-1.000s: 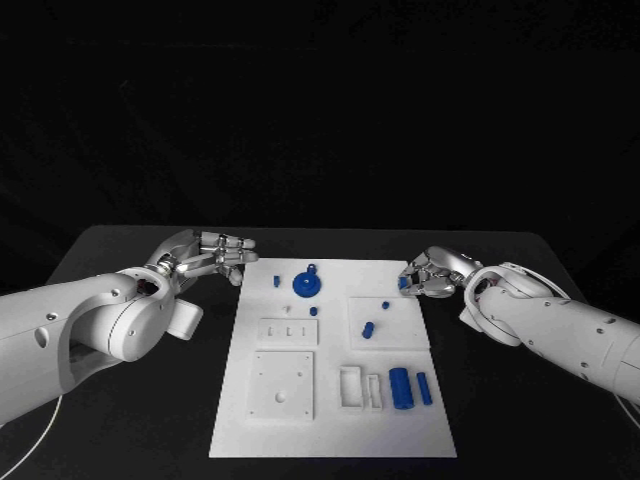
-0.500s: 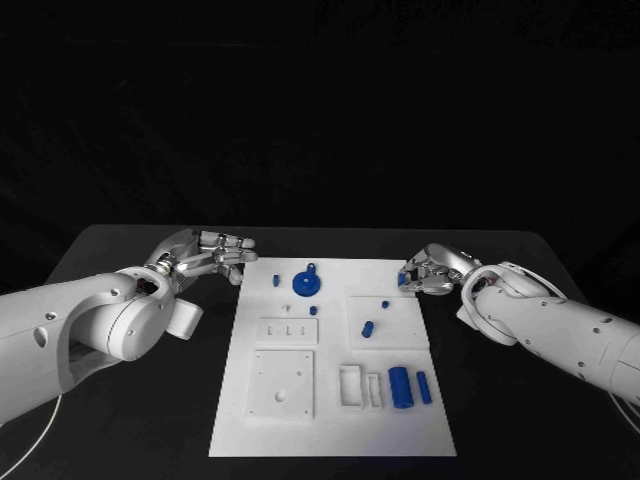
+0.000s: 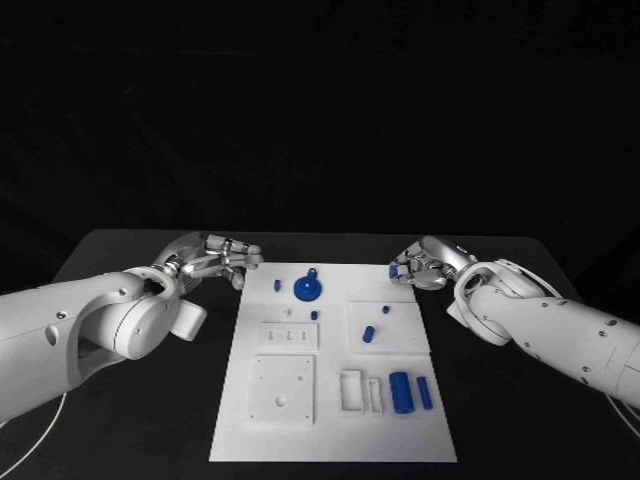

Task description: Assemble the parts on the task board

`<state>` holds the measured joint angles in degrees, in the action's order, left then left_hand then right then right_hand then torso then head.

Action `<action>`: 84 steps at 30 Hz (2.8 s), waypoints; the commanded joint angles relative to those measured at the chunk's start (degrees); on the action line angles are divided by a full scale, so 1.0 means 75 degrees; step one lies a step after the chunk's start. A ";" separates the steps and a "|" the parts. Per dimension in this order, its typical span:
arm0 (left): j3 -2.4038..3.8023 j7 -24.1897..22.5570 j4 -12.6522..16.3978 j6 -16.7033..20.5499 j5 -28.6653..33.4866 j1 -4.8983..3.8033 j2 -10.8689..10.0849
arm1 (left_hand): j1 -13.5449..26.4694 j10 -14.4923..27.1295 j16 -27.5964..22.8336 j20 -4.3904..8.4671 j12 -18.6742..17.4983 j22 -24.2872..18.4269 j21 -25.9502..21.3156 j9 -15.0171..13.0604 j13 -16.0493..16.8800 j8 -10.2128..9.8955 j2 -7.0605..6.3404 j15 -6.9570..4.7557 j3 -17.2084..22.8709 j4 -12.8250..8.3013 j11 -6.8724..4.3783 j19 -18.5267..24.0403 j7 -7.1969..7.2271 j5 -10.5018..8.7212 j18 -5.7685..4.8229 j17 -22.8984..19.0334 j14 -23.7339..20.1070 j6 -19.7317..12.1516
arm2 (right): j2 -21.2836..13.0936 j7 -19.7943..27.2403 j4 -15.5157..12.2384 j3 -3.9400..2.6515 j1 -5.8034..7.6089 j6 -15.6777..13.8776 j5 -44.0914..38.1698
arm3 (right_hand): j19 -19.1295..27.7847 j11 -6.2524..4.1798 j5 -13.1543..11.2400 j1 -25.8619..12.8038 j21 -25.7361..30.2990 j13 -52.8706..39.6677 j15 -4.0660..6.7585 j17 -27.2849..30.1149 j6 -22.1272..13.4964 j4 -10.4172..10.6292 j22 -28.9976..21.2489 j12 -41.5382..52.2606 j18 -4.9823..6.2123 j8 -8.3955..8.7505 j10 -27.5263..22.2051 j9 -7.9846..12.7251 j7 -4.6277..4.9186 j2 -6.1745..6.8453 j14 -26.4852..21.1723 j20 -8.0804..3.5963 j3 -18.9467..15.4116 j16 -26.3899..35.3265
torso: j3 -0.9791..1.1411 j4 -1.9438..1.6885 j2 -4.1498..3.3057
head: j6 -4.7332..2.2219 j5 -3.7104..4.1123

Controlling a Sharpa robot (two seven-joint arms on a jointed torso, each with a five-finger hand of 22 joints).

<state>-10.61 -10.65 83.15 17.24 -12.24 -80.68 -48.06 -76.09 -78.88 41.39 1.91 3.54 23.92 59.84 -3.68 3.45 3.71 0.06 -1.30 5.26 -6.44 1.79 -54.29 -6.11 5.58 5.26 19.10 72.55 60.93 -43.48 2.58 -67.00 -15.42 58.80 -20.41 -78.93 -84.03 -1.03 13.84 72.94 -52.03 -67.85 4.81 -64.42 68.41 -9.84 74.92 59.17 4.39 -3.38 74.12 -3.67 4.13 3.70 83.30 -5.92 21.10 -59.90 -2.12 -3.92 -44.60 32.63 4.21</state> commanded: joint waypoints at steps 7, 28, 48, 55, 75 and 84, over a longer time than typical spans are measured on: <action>0.0021 0.1560 -0.0426 -0.0919 -0.0856 -0.0263 0.0534 | 0.0356 -0.1059 0.1434 0.0459 0.0792 0.0355 0.0564 -0.0004 0.0386 -0.0008 0.0011 -0.0421 -0.0392 0.0498 -0.0417 -0.0408 0.0181 -0.0124 -0.0148 0.1049 0.0546 0.0274 | 0.0123 -0.0768 -0.0729 -0.0030 0.0120 -0.0059 -0.0355 | -0.0165 -0.0028 -0.0195 -0.0061 -0.0050 -0.0024 0.0041 -0.0030 0.0089 0.0060 0.0887 0.0034 -0.0087 -0.0028 0.0046 -0.0015 -0.0007 -0.0006 0.0006 -0.0041 0.0074 -0.0061 | -0.0037 0.0042 0.0241 | 0.0029 -0.0136; 0.0011 0.3472 -0.1270 -0.1281 -0.1335 -0.0366 0.1972 | 0.1335 -0.1058 0.2578 0.0689 0.2519 0.0905 0.0593 -0.0076 0.1647 0.0026 -0.0225 -0.0631 -0.0618 0.1468 -0.0620 -0.0768 0.0377 -0.0339 -0.0204 0.2131 0.0759 0.0699 | 0.0975 -0.1590 -0.1354 0.0179 0.0202 0.0137 -0.0777 | -0.0159 -0.0028 -0.0203 -0.0068 0.0003 -0.0014 0.0040 -0.0018 0.0068 0.0121 0.0875 -0.0001 -0.0076 -0.0027 0.0028 -0.0014 -0.0003 0.0009 0.0006 -0.0040 0.0169 -0.0033 | -0.0067 0.0075 0.0450 | 0.0112 -0.0324; 0.0015 0.3875 -0.1380 -0.1257 -0.2067 -0.0362 0.2235 | 0.1808 -0.1041 0.3008 0.0761 0.2604 0.1809 0.0204 -0.3909 0.2468 0.0013 -0.1015 -0.0710 0.0009 0.2316 -0.0737 -0.0804 0.0696 -0.0105 -0.0279 0.2210 0.0622 0.1075 | 0.1210 -0.1608 -0.1600 0.0393 0.0257 0.0432 -0.0878 | -0.0159 -0.0026 -0.0110 -0.0101 0.0023 -0.0014 0.0039 -0.0007 0.0052 0.0119 0.0872 -0.0008 -0.0071 -0.0028 0.0017 -0.0015 0.0001 0.0004 0.0003 -0.0037 0.0188 -0.0012 | -0.0049 0.0080 0.0440 | 0.0163 -0.0349; 0.0015 0.3957 -0.1393 -0.1238 -0.2344 -0.0359 0.2291 | 0.1774 -0.1040 0.3027 0.0763 0.2573 0.2003 0.0080 -0.4258 0.2484 0.0012 -0.1006 -0.0710 0.0002 0.2236 -0.0739 -0.0828 0.0710 -0.0073 -0.0287 0.2161 0.0600 0.1069 | 0.1244 -0.1617 -0.1644 0.0400 0.0262 0.0429 -0.0902 | -0.0163 -0.0027 -0.0102 -0.0105 0.0011 -0.0016 0.0039 -0.0014 0.0055 0.0115 0.0876 -0.0006 -0.0071 -0.0028 0.0018 -0.0015 -0.0001 0.0004 0.0006 -0.0038 0.0178 -0.0019 | -0.0049 0.0065 0.0440 | 0.0176 -0.0337; 0.0013 0.4161 -0.1453 -0.1366 -0.2827 -0.0342 0.2367 | 0.1672 -0.1038 0.3018 0.0744 0.2458 0.2233 -0.0124 -0.4195 0.2471 0.0005 -0.0823 -0.0690 -0.0101 0.1796 -0.0716 -0.0858 0.0679 -0.0054 -0.0296 0.2064 0.0560 0.0998 | 0.1303 -0.1632 -0.1668 0.0403 0.0266 0.0453 -0.0936 | -0.0169 -0.0029 -0.0061 -0.0113 0.0021 -0.0022 0.0040 -0.0028 0.0053 0.0106 0.0875 0.0002 -0.0064 -0.0028 0.0021 -0.0015 -0.0001 -0.0002 0.0009 -0.0037 0.0151 -0.0028 | -0.0046 0.0072 0.0435 | 0.0219 -0.0326; 0.0013 0.4160 -0.1484 -0.1448 -0.2849 -0.0333 0.2411 | 0.1636 -0.1038 0.3024 0.0740 0.2432 0.2353 -0.0208 -0.4139 0.2467 0.0004 -0.0669 -0.0685 -0.0164 0.1575 -0.0713 -0.0882 0.0678 -0.0034 -0.0297 0.2036 0.0554 0.0981 | 0.1341 -0.1638 -0.1658 0.0406 0.0266 0.0464 -0.0959 | -0.0169 -0.0029 -0.0031 -0.0126 0.0029 -0.0018 0.0039 -0.0028 0.0054 0.0109 0.0874 -0.0005 -0.0060 -0.0029 0.0018 -0.0015 -0.0003 0.0001 0.0008 -0.0035 0.0130 -0.0024 | -0.0043 0.0064 0.0435 | 0.0232 -0.0331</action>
<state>-10.58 20.73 71.95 7.67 -33.13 -83.19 -30.29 -64.03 -83.94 64.07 7.38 21.96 41.53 58.44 -34.77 22.02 3.72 -5.47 -6.43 4.03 5.64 -3.36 -60.62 -1.10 5.04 3.93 34.42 77.06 68.56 -33.59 -9.92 -79.32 -12.39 60.79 -17.72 -85.38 -84.03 -1.01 13.31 71.96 -52.03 -67.94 4.77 -64.57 68.40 -9.12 74.94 59.16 4.39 -3.40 74.12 -3.71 4.10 4.20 83.29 -5.91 22.13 -60.13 -2.44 -3.39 -41.34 34.34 1.76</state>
